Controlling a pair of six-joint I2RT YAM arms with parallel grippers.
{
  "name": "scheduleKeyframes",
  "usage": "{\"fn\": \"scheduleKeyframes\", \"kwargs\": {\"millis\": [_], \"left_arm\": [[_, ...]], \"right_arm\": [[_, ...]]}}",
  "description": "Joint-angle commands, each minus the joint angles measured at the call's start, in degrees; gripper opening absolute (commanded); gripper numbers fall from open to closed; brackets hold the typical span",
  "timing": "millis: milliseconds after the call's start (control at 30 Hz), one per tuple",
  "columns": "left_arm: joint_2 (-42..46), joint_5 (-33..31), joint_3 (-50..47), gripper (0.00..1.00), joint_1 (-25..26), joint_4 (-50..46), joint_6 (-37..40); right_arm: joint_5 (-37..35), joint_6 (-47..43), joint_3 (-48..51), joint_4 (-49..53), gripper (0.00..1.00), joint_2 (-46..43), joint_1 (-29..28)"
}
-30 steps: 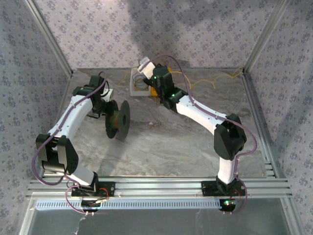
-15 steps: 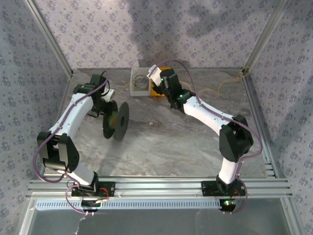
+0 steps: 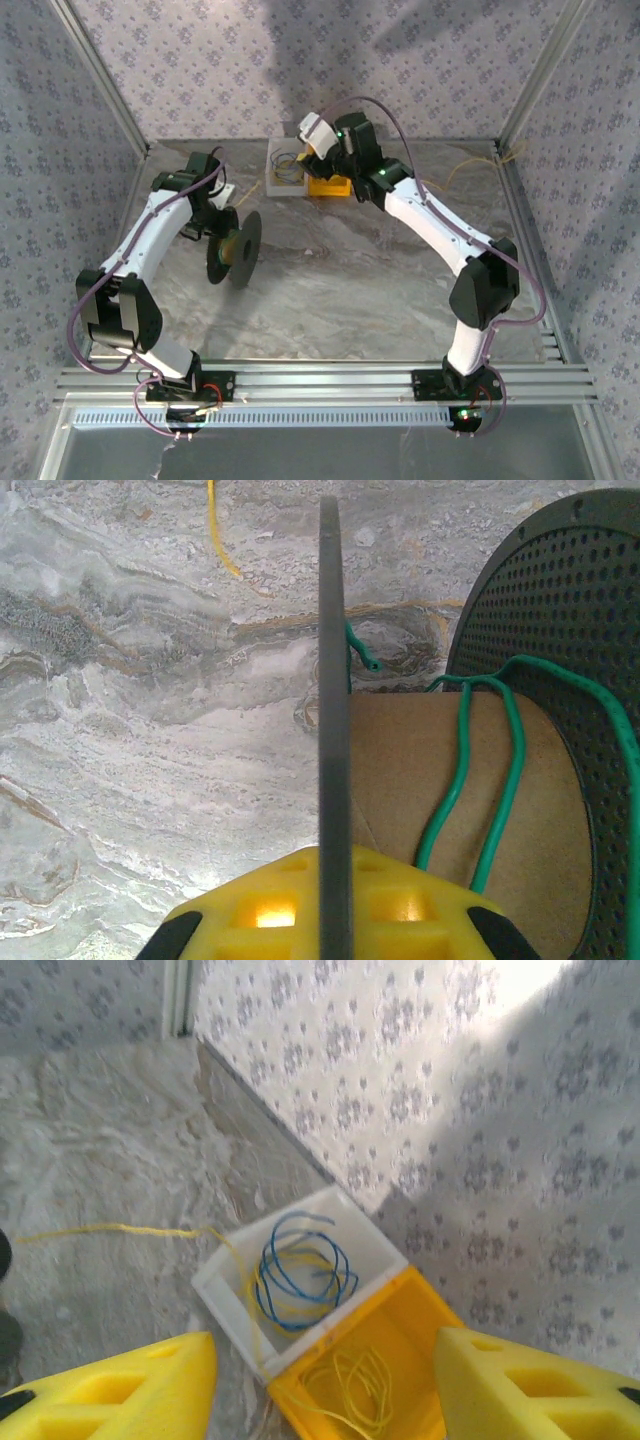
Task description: Wrap the cables
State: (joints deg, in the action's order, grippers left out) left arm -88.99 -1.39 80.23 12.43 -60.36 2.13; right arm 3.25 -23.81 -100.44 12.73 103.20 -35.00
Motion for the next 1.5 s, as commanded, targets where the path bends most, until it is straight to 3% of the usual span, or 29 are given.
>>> {"fn": "scheduleKeyframes", "kwargs": {"millis": [0,100,267,400,533,633,867,1033,1233,1467], "left_arm": [[0.33,-3.61,1.26,0.0,0.41,-4.1,1.22],[1.39,-7.33,1.47,0.0,0.25,-5.66,1.54],[3.44,-10.47,1.13,0.0,-1.69,-7.57,1.41],[4.89,-9.04,-0.21,0.0,-4.75,-6.94,0.72],[5.13,-7.9,-1.61,0.0,-5.82,-5.88,0.24],[4.68,-7.04,-1.99,0.0,-6.01,-5.48,-0.06],[4.25,-4.35,-2.31,0.0,-6.44,-5.04,-0.35],[3.5,-3.09,-2.2,0.0,-6.37,-4.87,-0.46],[2.66,-1.77,-1.83,0.0,-6.54,-4.56,-0.46],[2.24,-0.07,-1.34,0.0,-6.5,-3.98,-0.3]], "right_arm": [[4.87,-0.92,-7.84,7.28,0.62,4.64,-0.15],[7.53,-2.55,-17.16,14.35,0.68,11.32,-0.54],[8.05,-7.69,-29.61,17.62,0.73,23.56,-1.7],[6.19,-9.77,-41.1,17.78,0.76,32.9,-0.51],[6.5,-8.88,-51.29,15.94,0.85,41.04,2.23],[6.25,-8.73,-52.57,12.05,0.92,44.62,3.5],[10.6,-4.62,-52.35,4.58,0.91,49.49,5.95],[15.72,-1.98,-52.57,2.68,0.83,51.34,6.1],[14.4,-0.1,-52.66,-0.98,0.68,53.44,5.32],[8.29,-0.91,-53.9,-2.52,0.3,53.95,4.45]]}}
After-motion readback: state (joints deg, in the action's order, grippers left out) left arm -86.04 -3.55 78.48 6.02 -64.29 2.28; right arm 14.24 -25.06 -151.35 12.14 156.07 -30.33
